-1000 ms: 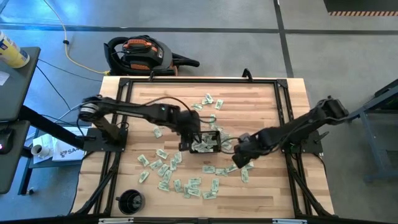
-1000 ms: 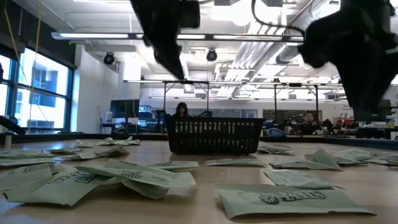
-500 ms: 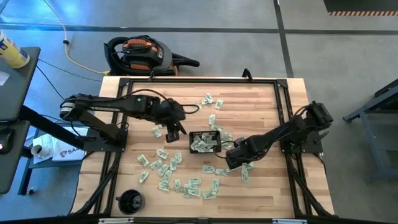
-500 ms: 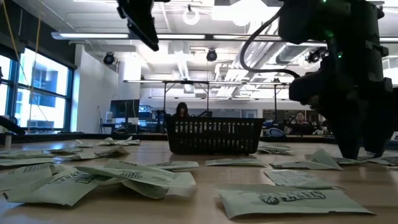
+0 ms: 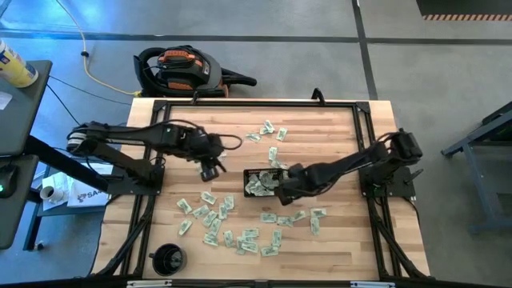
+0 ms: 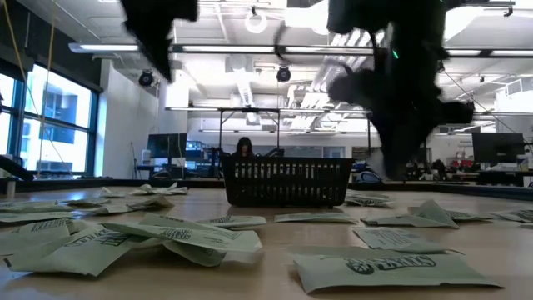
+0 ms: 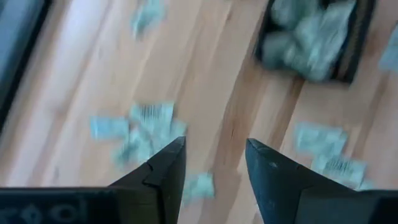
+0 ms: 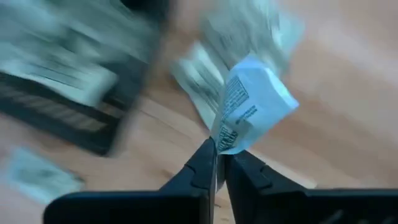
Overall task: Pick and place Stevia / Truvia into bins
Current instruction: Put the green stevia packet into the black basket
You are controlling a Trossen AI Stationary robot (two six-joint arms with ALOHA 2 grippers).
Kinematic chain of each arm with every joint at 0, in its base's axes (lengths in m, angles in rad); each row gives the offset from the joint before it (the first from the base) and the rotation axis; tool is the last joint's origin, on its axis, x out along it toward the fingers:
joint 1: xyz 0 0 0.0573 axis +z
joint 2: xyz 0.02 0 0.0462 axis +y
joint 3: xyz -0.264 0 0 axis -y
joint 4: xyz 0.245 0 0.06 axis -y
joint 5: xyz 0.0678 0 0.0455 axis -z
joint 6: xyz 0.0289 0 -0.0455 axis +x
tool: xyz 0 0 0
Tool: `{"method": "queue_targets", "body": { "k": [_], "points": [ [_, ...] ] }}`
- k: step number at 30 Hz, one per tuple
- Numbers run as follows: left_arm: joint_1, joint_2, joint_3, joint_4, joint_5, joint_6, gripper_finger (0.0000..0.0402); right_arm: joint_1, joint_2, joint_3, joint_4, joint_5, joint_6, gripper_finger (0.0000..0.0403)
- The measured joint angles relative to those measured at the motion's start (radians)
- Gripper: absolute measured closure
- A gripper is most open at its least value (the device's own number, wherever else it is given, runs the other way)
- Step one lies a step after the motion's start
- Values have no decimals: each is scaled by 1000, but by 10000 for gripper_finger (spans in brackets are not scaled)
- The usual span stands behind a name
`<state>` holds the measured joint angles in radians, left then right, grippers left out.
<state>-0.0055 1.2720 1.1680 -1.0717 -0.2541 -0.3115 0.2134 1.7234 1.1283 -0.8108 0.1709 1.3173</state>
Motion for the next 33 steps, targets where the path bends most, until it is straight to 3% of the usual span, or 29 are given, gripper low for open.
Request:
{"method": "queue_targets", "body": {
  "k": [4,9,17,25,29,33],
  "points": [
    [0,-73,-138,57,49,-87,204,-27,10,142,5,18,-183,396],
    [0,-195,-325,138,87,-220,207,-95,84,222,57,-101,-345,375],
    [0,-282,-492,126,80,-403,208,-149,160,291,77,-203,-408,299],
    [0,-246,-578,259,77,-621,208,-139,150,396,-179,-15,-394,195],
    [16,-199,-611,345,38,-692,204,-140,149,434,-282,27,-351,163],
    [90,-126,-640,379,70,-783,181,-141,149,444,-326,26,-313,142]
  ]
}}
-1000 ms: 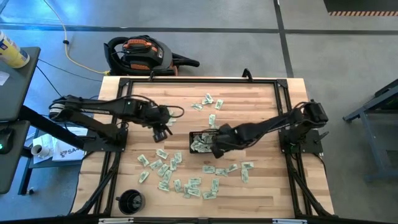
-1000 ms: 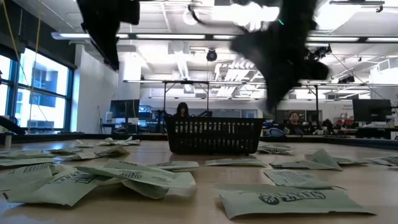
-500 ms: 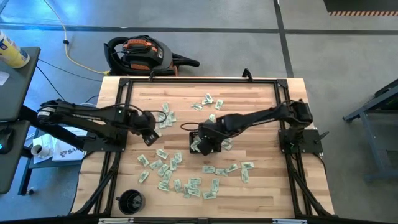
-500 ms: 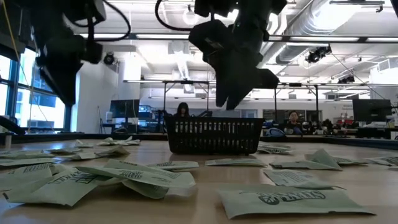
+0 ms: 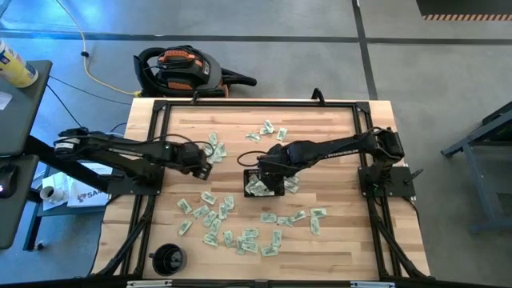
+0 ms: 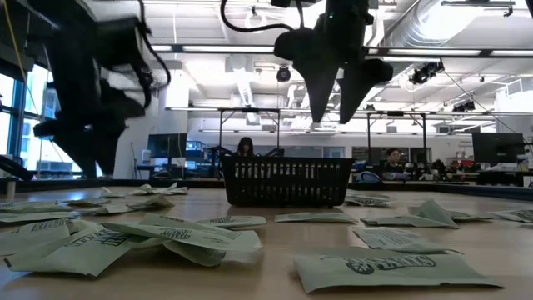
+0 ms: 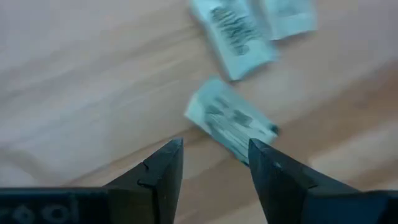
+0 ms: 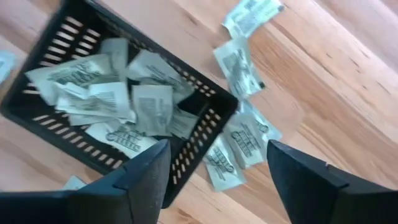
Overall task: Pick and place Stevia / Truvia into bins
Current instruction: Put the green stevia packet into the black basket
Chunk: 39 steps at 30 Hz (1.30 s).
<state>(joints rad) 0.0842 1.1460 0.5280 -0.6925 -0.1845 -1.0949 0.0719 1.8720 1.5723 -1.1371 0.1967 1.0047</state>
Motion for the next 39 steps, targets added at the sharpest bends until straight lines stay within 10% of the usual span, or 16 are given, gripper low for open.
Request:
{"method": "queue_targets", "body": {
  "k": [12,27,39],
  "points": [
    [64,170,-8,150,46,95,135,1,0,-1,-92,48,-17,136],
    [68,166,-11,58,-113,309,381,4,0,-1,-171,149,-105,138],
    [67,66,100,-35,-225,481,374,99,-22,-55,-424,246,41,162]
  ]
}}
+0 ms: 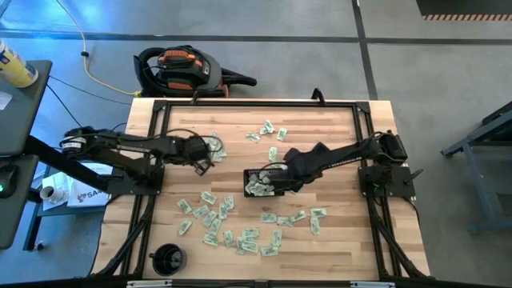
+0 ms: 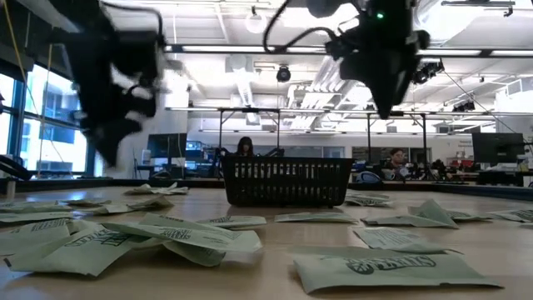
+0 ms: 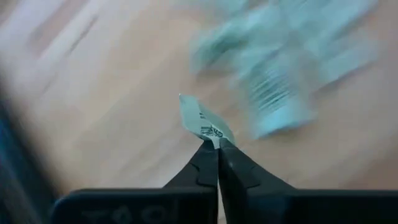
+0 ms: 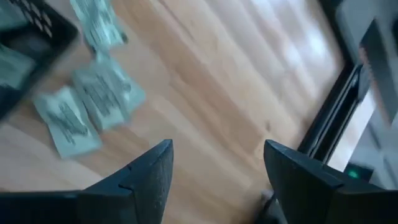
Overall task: Pick and place Stevia / Truvia into bins
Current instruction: Put the green stevia packet into the black basket
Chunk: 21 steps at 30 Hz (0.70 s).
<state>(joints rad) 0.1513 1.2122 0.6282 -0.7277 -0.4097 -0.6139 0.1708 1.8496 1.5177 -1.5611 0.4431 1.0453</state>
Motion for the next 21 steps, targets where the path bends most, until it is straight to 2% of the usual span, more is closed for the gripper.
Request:
{"method": "queue_targets", "body": {
  "k": [6,8,10,14,18,21],
  "points": [
    [0,-34,89,453,288,310,376,54,-148,-279,150,-169,214,169],
    [-1,-15,135,521,315,355,365,86,-215,-375,241,-216,288,172],
    [0,30,185,533,332,390,362,117,-286,-452,330,-224,369,176],
    [-1,164,282,530,432,484,380,138,-407,-554,475,-199,470,184],
    [-4,339,374,496,551,503,381,118,-465,-585,493,-180,476,187],
    [-20,448,447,438,588,497,374,97,-482,-581,477,-140,471,185]
  ]
}}
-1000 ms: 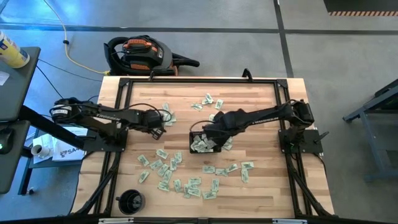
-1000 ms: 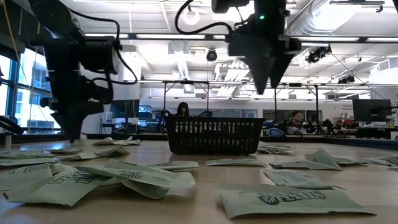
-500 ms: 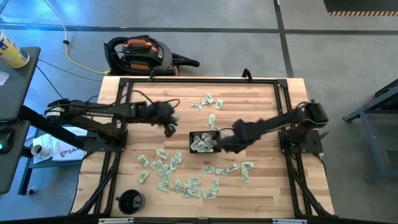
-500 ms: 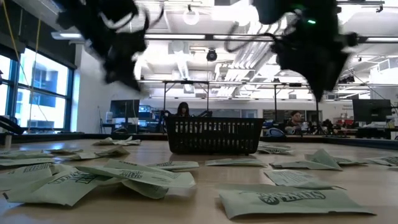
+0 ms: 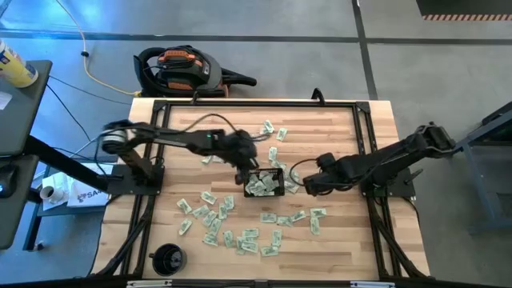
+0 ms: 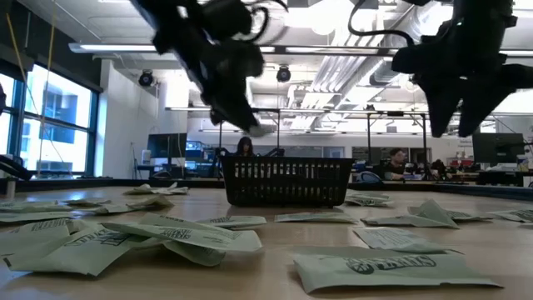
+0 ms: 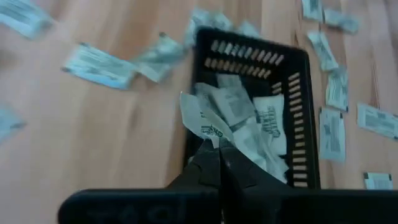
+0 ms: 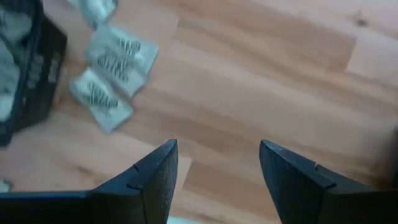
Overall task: Pick and place Stevia / Truvia into bins
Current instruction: Put the green stevia packet into the black basket
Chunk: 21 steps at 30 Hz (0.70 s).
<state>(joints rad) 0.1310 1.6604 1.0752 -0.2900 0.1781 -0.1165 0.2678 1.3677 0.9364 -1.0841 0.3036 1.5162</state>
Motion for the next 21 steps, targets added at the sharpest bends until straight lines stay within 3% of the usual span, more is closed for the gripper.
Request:
{"method": "queue_targets", "body": {
  "k": [4,11,21],
  "points": [
    [-30,99,70,-154,0,1,335,-31,-1,14,1,41,-37,187],
    [-55,121,108,-250,-58,-2,263,-84,-1,16,12,101,-93,186],
    [-13,-15,321,-481,-294,38,219,-179,0,16,80,115,-198,187]
  ]
}}
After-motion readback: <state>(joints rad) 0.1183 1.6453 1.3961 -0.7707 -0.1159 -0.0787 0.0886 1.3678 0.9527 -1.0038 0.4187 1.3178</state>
